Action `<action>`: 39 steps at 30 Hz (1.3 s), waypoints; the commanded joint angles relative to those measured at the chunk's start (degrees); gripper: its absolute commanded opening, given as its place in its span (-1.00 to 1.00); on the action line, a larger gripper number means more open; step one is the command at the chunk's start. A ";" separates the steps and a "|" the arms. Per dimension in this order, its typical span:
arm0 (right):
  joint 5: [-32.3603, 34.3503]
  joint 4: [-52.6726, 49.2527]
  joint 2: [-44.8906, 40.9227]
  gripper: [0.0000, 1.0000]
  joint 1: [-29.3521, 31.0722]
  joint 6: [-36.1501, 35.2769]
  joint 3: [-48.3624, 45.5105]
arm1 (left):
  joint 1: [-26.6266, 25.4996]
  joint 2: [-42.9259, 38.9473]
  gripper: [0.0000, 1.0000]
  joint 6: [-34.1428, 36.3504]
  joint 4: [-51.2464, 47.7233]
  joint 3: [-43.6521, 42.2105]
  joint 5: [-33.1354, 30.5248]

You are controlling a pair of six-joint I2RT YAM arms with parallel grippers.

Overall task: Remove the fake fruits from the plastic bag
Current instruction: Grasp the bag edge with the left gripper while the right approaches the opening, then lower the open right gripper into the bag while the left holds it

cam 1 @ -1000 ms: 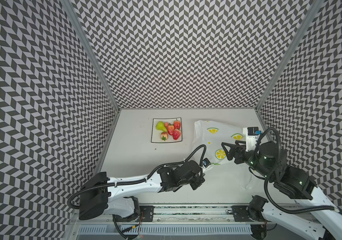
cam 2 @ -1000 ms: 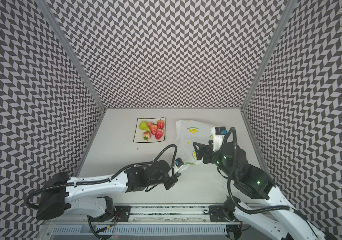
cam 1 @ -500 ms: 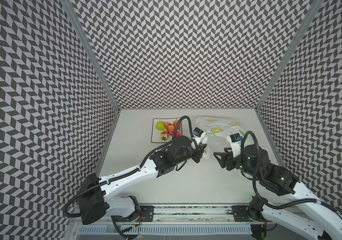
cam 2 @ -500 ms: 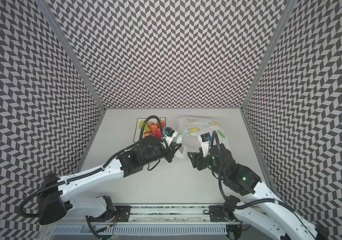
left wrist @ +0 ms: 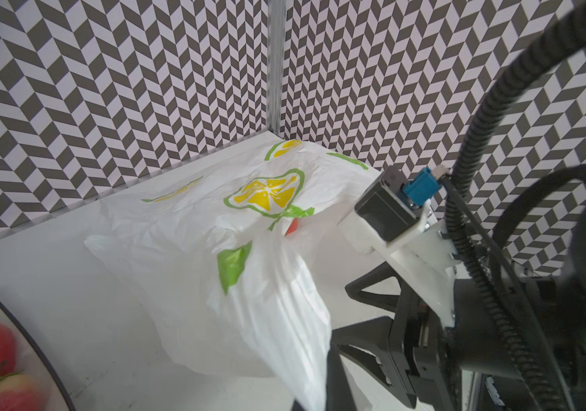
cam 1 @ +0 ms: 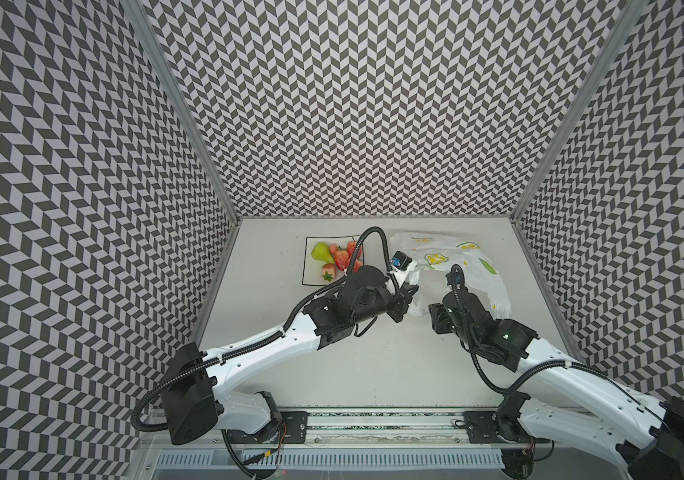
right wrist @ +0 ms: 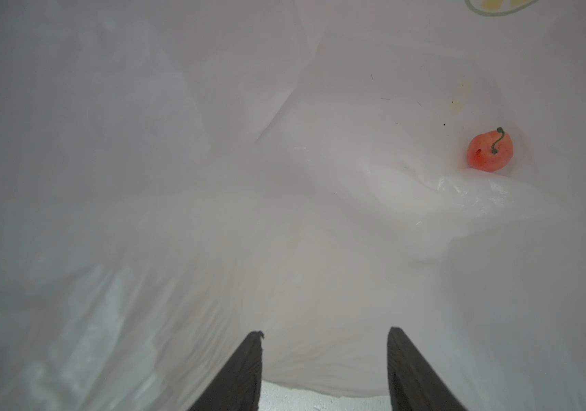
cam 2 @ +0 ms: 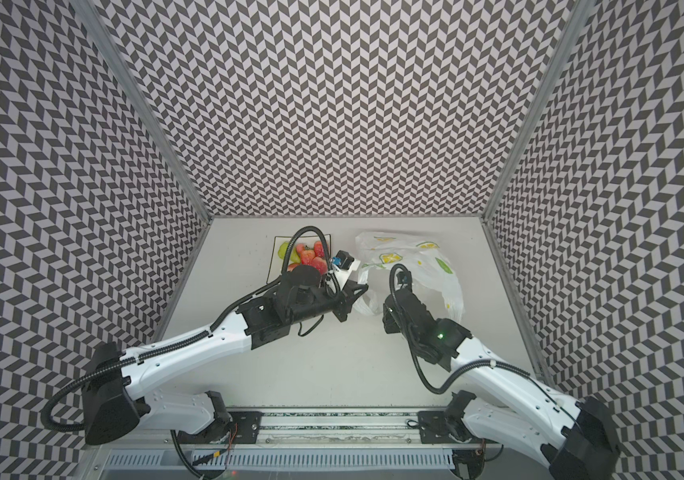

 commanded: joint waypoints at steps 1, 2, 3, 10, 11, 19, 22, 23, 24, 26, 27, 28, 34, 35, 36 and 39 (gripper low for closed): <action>1.95 6.18 -1.46 0.11 -0.24 -8.28 0.26 | 0.18 -1.79 -1.00 2.93 -2.61 0.91 -1.45; 2.21 6.72 -2.08 0.12 -0.24 -11.21 0.36 | 0.04 -1.99 -1.00 3.40 -3.00 0.85 -1.70; 2.38 7.37 -2.57 0.12 -0.24 -14.07 0.32 | 0.05 -2.24 -1.00 3.75 -3.29 0.82 -1.81; -5.93 8.23 -1.45 0.12 -0.24 -37.49 0.76 | 0.38 -4.49 -1.00 4.31 -4.21 0.65 -2.00; -5.50 8.78 -1.14 0.12 -0.16 -40.32 0.38 | 0.45 -4.77 -1.00 4.27 -4.43 0.57 -2.00; 6.81 14.84 -0.62 0.12 -0.41 -55.07 -6.18 | 0.90 -5.95 -1.00 4.03 -4.61 0.40 -2.00; 10.14 17.37 1.29 0.13 -1.00 -57.08 -8.32 | 0.91 -5.94 -1.00 4.43 -5.23 0.23 -2.17; 11.23 17.93 2.36 0.13 -1.43 -57.09 -8.53 | 0.89 -6.11 -1.00 4.60 -5.28 -0.03 -2.23; 12.79 19.10 3.32 0.13 -1.84 -56.63 -8.74 | 0.90 -6.34 -1.00 4.75 -5.42 -0.35 -2.26; 14.25 19.95 5.16 0.13 -2.92 -55.51 -8.31 | 0.91 -6.89 -1.00 5.07 -5.52 -1.26 -2.17; 14.40 20.33 5.85 0.13 -3.37 -54.99 -7.99 | 0.91 -7.08 -1.00 5.20 -5.67 -1.47 -2.18; 14.82 20.67 6.82 0.13 -4.02 -54.44 -7.60 | 0.90 -7.26 -1.00 5.34 -5.74 -1.83 -1.94; 15.62 18.64 12.77 0.21 -6.97 -49.58 -3.71 | 0.09 -7.89 -1.00 7.43 -5.89 -3.09 0.79; 15.30 18.05 13.52 0.22 -7.57 -48.47 -3.08 | -0.12 -7.91 -1.00 8.05 -6.02 -3.14 0.98; 15.06 17.43 14.46 0.24 -8.24 -46.97 -2.42 | -0.47 -7.84 -1.00 8.64 -6.18 -3.16 1.05; 14.24 14.73 17.52 0.29 -10.56 -40.60 0.54 | -1.32 -7.62 -1.00 9.67 -6.15 -3.05 1.25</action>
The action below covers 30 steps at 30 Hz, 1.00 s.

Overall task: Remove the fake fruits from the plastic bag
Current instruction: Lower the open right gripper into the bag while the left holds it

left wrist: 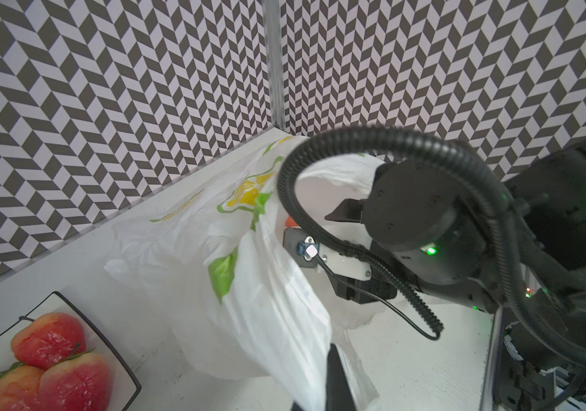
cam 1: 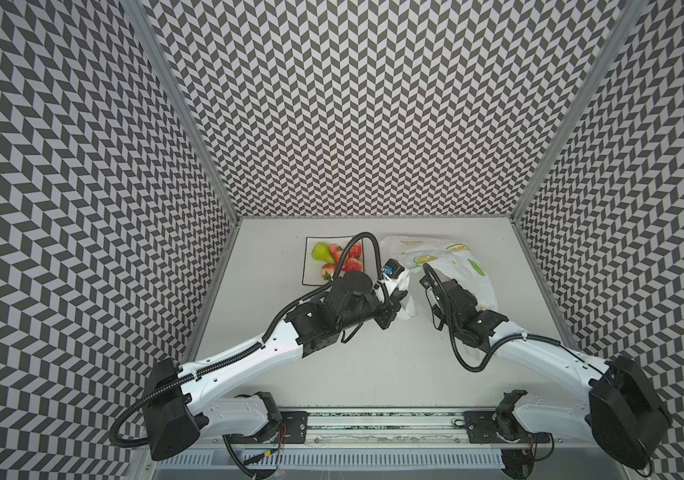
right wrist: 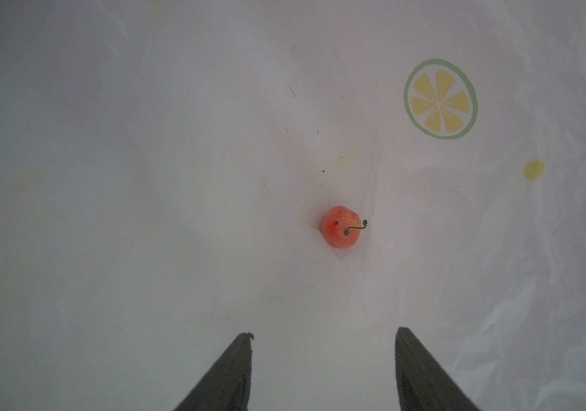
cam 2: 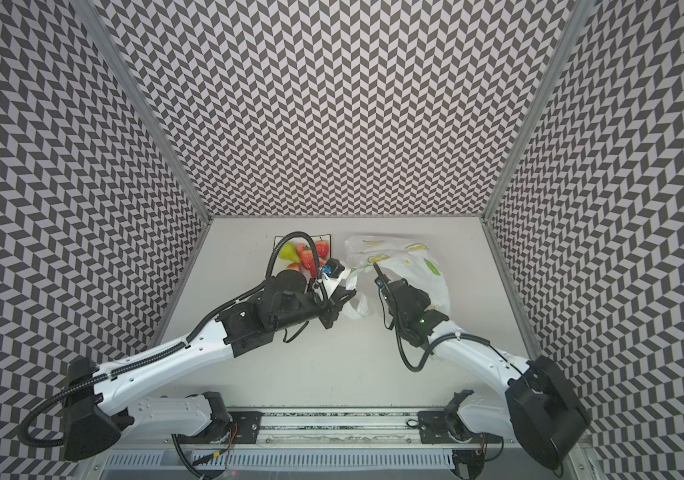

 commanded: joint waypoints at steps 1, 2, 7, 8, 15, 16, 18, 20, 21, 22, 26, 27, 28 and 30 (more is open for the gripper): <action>-0.76 -2.07 3.35 0.32 -2.58 10.61 4.56 | -0.85 -0.65 -1.00 2.46 -0.07 -0.36 1.64; -2.13 -3.34 4.57 0.38 -3.45 13.68 5.75 | -0.84 -0.57 -1.00 2.40 0.40 -0.36 1.79; -11.27 -3.48 6.85 0.48 -6.78 30.29 7.81 | -1.23 0.71 -1.00 1.78 2.56 1.11 2.35; -13.06 -2.62 6.75 0.48 -7.22 33.19 7.86 | -1.34 0.99 -1.00 1.73 2.89 1.43 2.36; -24.12 4.11 10.02 0.49 -11.32 57.06 9.31 | -1.98 1.84 -1.00 1.10 4.80 1.30 3.00; -24.83 5.54 10.50 0.50 -11.92 60.51 9.43 | -1.98 1.76 -1.00 1.09 4.82 0.80 3.02; -25.51 8.17 11.74 0.49 -12.99 66.50 9.54 | -1.98 1.16 -1.00 1.03 5.09 -0.44 3.00; -23.83 10.14 13.30 0.48 -13.57 72.14 9.76 | -1.98 0.54 -1.00 1.01 5.43 -1.63 3.35; -23.03 11.24 14.28 0.48 -13.93 74.83 9.88 | -1.98 0.23 -1.00 0.90 5.66 -2.29 3.58; -22.40 12.18 15.30 0.46 -14.32 76.96 10.09 | -1.98 -0.05 -1.00 0.81 5.71 -2.82 3.95; -20.71 13.29 19.50 0.41 -14.96 82.03 12.85 | -2.18 -0.88 -1.00 0.81 6.02 -4.22 5.19; -20.73 13.72 20.63 0.39 -15.12 83.23 13.46 | -2.32 -1.04 -1.00 0.94 6.15 -4.56 5.62; -20.79 14.27 21.50 0.37 -15.22 84.35 13.94 | -2.35 -1.15 -1.00 1.10 6.23 -4.82 5.92; -21.89 15.63 23.68 0.34 -15.58 87.14 14.89 | -2.72 -1.29 -1.00 1.43 6.40 -5.34 6.48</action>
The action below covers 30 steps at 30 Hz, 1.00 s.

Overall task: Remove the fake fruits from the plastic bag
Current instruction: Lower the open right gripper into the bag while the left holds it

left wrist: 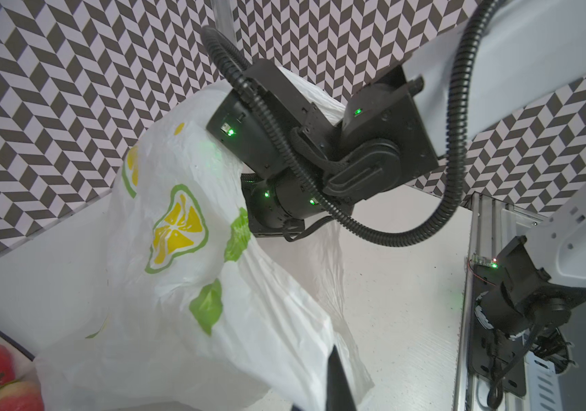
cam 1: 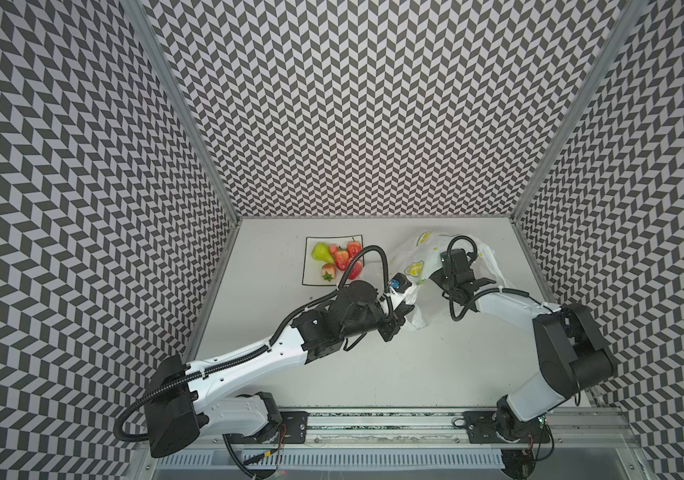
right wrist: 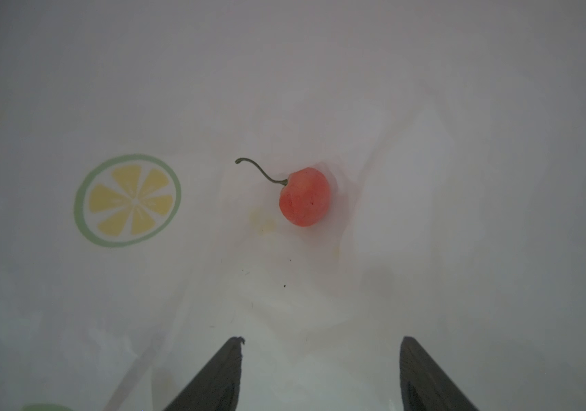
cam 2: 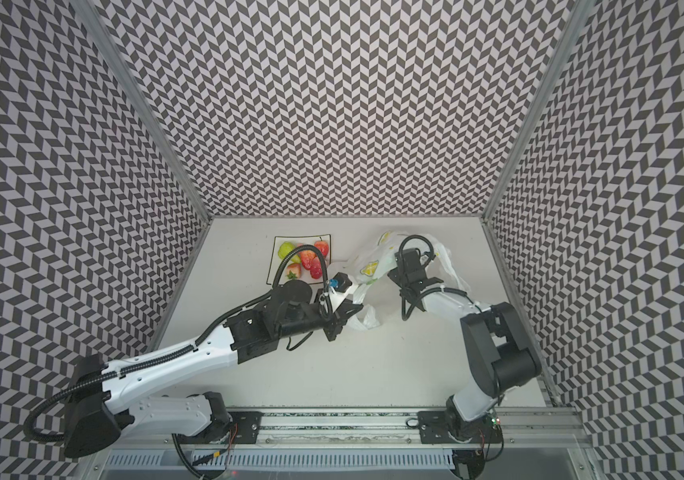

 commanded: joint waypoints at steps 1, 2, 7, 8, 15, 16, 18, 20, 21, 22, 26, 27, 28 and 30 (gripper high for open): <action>-0.47 5.29 3.14 0.33 -0.75 9.15 2.54 | -0.88 -1.76 -1.00 0.81 1.77 -0.86 2.20; -1.24 5.68 4.21 0.31 -0.85 9.90 3.20 | -1.08 -1.81 -1.00 1.01 1.68 -0.88 2.37; -3.22 8.99 7.77 0.27 -1.45 13.49 5.08 | -1.77 -1.89 -1.00 1.89 1.59 -1.10 2.82; -3.93 10.06 8.21 0.27 -1.62 14.24 5.03 | -1.81 -1.91 -1.00 1.91 1.75 -1.26 2.92; -10.32 15.16 8.38 0.27 -1.58 16.46 3.23 | -1.73 -2.94 -1.00 1.06 3.29 -3.08 1.58; -11.42 16.26 8.27 0.27 -1.37 17.26 2.58 | -1.73 -3.24 -1.00 0.83 3.62 -3.60 1.51; -13.57 18.80 8.34 0.28 -0.35 18.29 1.70 | -1.73 -3.60 -1.00 0.35 4.54 -4.91 1.73; -14.14 20.38 8.78 0.28 0.83 18.72 1.75 | -1.73 -3.90 -1.00 -0.04 5.04 -5.92 2.18; -14.34 21.29 9.44 0.28 1.25 18.70 1.95 | -1.72 -4.00 -1.00 -0.21 5.40 -6.45 2.50; -14.54 21.64 10.21 0.28 1.55 19.04 2.28 | -1.72 -4.25 -1.00 -0.44 5.66 -6.82 2.78; -15.70 25.43 14.18 0.27 2.28 20.33 3.91 | -1.73 -5.77 -1.00 -1.40 7.49 -9.15 3.68; -15.92 25.84 15.22 0.27 2.42 20.43 4.55 | -1.73 -6.09 -1.00 -1.59 7.93 -9.69 3.76; -15.95 26.16 16.38 0.27 2.63 20.74 5.34 | -1.59 -6.44 -1.00 -1.75 8.28 -10.20 3.86; -15.41 26.58 18.38 0.28 2.91 21.21 6.54 | -1.51 -6.84 -1.00 -2.10 8.75 -11.03 4.00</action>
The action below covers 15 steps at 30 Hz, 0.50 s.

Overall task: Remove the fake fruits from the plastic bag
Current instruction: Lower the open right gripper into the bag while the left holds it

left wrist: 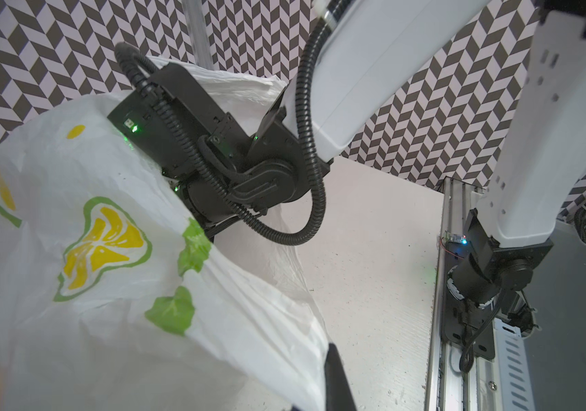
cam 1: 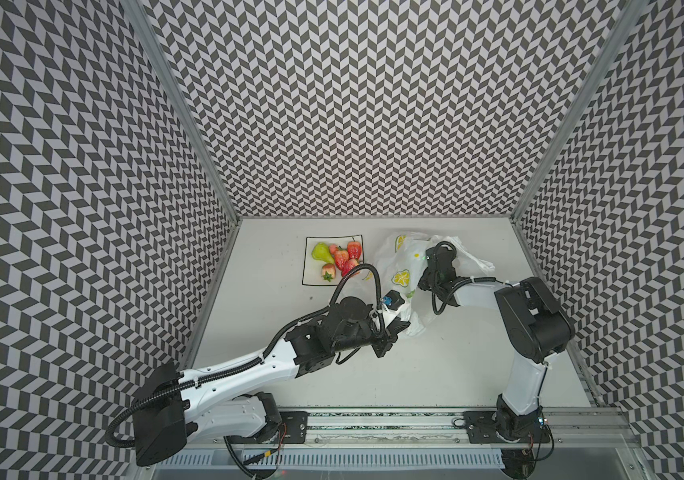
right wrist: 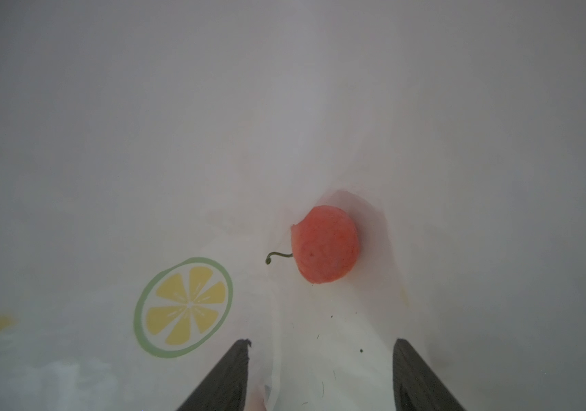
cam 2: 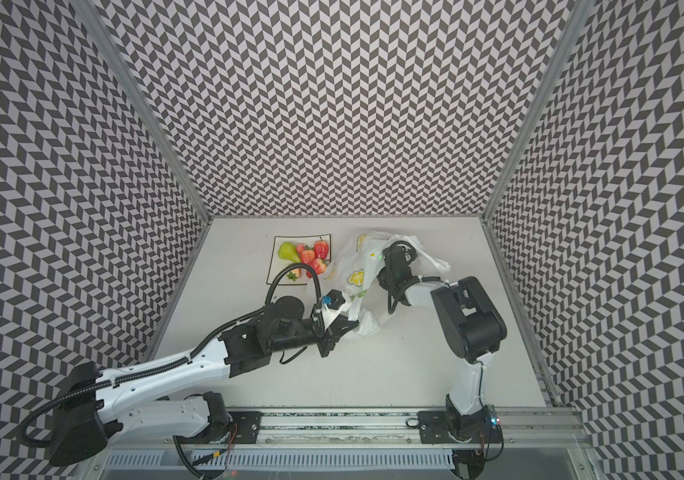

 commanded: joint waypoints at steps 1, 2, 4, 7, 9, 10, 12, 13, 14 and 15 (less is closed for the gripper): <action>-0.09 4.83 3.19 0.28 0.56 3.16 2.51 | -0.11 -1.52 -1.00 -0.97 3.02 -1.29 1.43; 0.35 5.08 4.08 0.28 0.72 3.49 3.04 | -0.06 -1.64 -1.00 -1.22 3.01 -1.54 1.49; 1.31 5.27 5.04 0.29 0.91 3.93 3.92 | -0.08 -1.89 -1.00 -1.63 3.01 -1.88 1.78; 2.05 6.56 6.33 0.29 0.92 4.76 4.53 | -0.11 -2.32 -1.00 -1.92 2.83 -2.30 2.27; 1.79 6.74 7.13 0.28 1.00 5.17 5.49 | -0.11 -2.52 -1.00 -1.89 2.84 -2.52 2.72; 1.68 6.97 7.58 0.28 1.13 5.24 5.91 | -0.06 -2.53 -1.00 -1.85 2.94 -2.61 2.85; 1.35 7.20 8.43 0.27 1.53 5.29 7.12 | -0.10 -2.48 -1.00 -1.69 2.84 -2.61 3.26; 1.25 7.08 9.02 0.28 1.86 5.31 7.65 | -0.08 -2.30 -1.00 -1.67 2.88 -2.53 3.61; 1.26 7.16 9.52 0.28 2.10 5.52 8.08 | -0.03 -2.18 -1.00 -1.67 2.86 -2.48 3.92; 1.32 7.28 9.90 0.29 2.22 5.78 8.37 | -0.05 -2.07 -1.00 -1.67 2.83 -2.44 4.17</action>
